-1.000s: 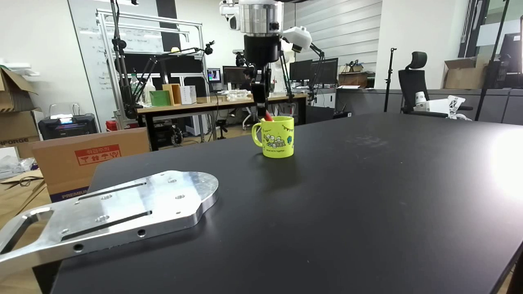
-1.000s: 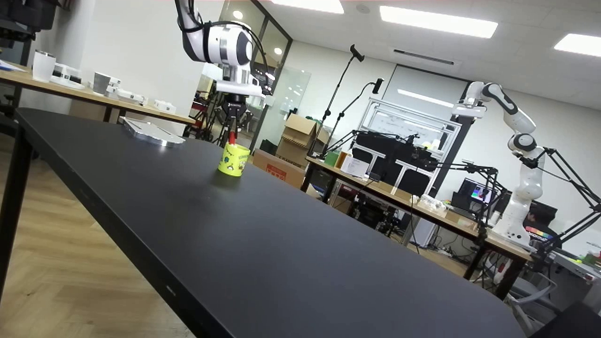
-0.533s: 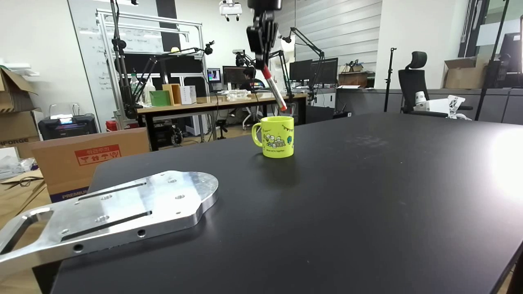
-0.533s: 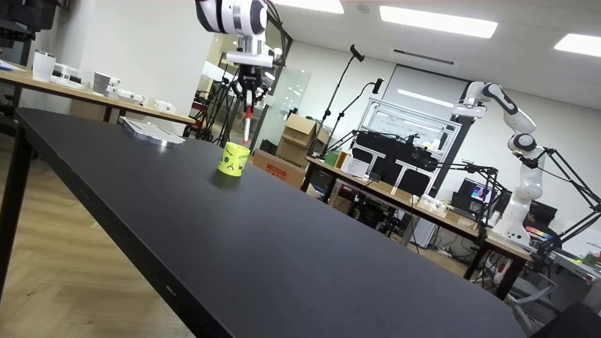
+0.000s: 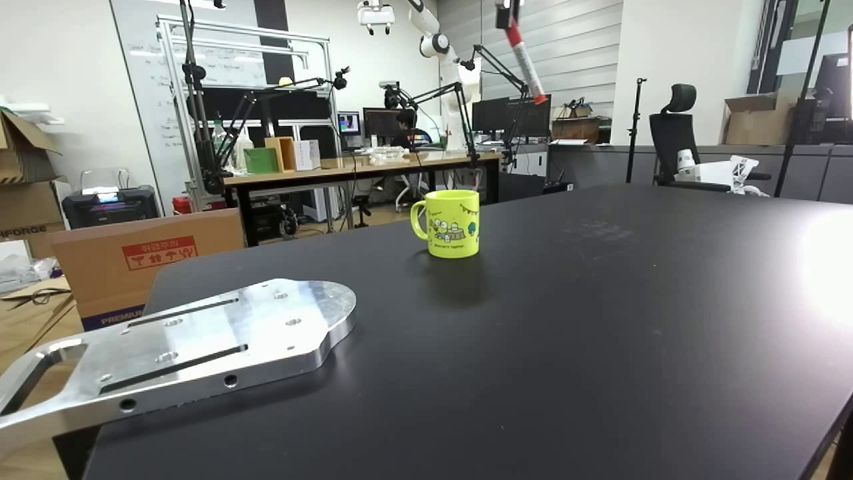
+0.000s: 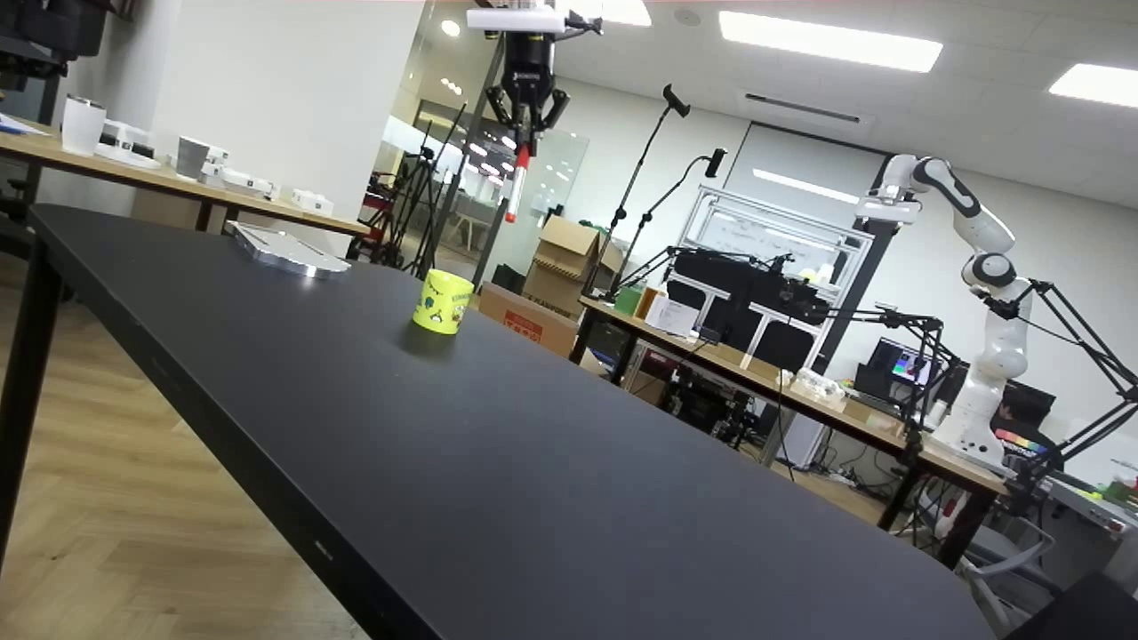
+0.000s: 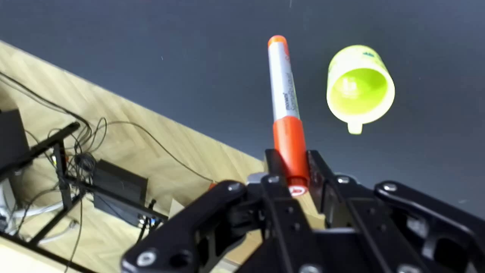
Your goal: Take the marker out of the mug and put it on the table
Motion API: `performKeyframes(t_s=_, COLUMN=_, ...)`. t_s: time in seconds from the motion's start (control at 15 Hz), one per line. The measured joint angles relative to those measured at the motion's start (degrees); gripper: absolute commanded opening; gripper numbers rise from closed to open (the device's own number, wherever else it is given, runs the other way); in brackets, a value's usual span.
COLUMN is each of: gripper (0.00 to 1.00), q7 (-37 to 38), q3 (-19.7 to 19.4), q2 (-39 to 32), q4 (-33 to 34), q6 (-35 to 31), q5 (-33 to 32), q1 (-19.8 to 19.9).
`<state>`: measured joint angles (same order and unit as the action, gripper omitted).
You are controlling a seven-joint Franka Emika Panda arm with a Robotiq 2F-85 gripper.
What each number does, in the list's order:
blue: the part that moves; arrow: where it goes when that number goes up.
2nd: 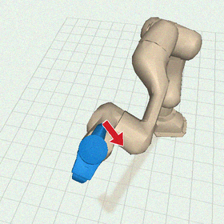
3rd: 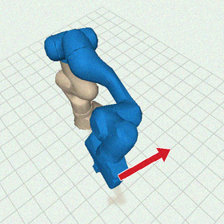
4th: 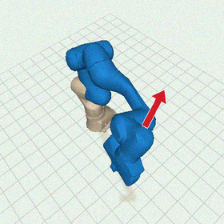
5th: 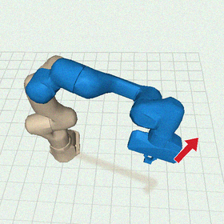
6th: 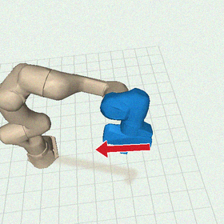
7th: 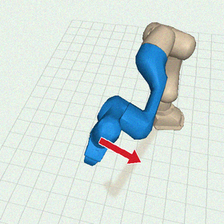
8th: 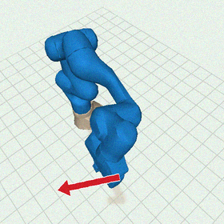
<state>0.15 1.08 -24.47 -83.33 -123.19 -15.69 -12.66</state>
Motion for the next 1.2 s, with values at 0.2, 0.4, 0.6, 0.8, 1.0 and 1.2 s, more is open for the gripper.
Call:
performKeyframes(t_s=0.2, gripper=0.05, q7=-0.05, q3=-0.45, q2=3.25, q4=-8.44, q6=-0.25, q5=4.86, q1=5.41)
performKeyframes(t_s=0.4, gripper=0.05, q7=-0.73, q3=-0.85, q2=3.46, q4=-16.99, q6=-5.4, q5=11.99, q1=10.86)
performKeyframes(t_s=0.6, gripper=0.05, q7=-3.17, q3=-1.0, q2=1.5, q4=-24.9, q6=-12.73, q5=19.43, q1=15.74)
performKeyframes(t_s=0.8, gripper=0.05, q7=-8.24, q3=-0.83, q2=-2.86, q4=-30.2, q6=-20.04, q5=26.96, q1=20.33)
performKeyframes(t_s=1.0, gripper=0.05, q7=-12.68, q3=0.21, q2=-7.4, q4=-31.71, q6=-24.36, q5=32.84, q1=25.17)
performKeyframes(t_s=1.2, gripper=0.47, q7=-14.23, q3=1.26, q2=-10.72, q4=-31.73, q6=-28.59, q5=34.62, q1=28.05)
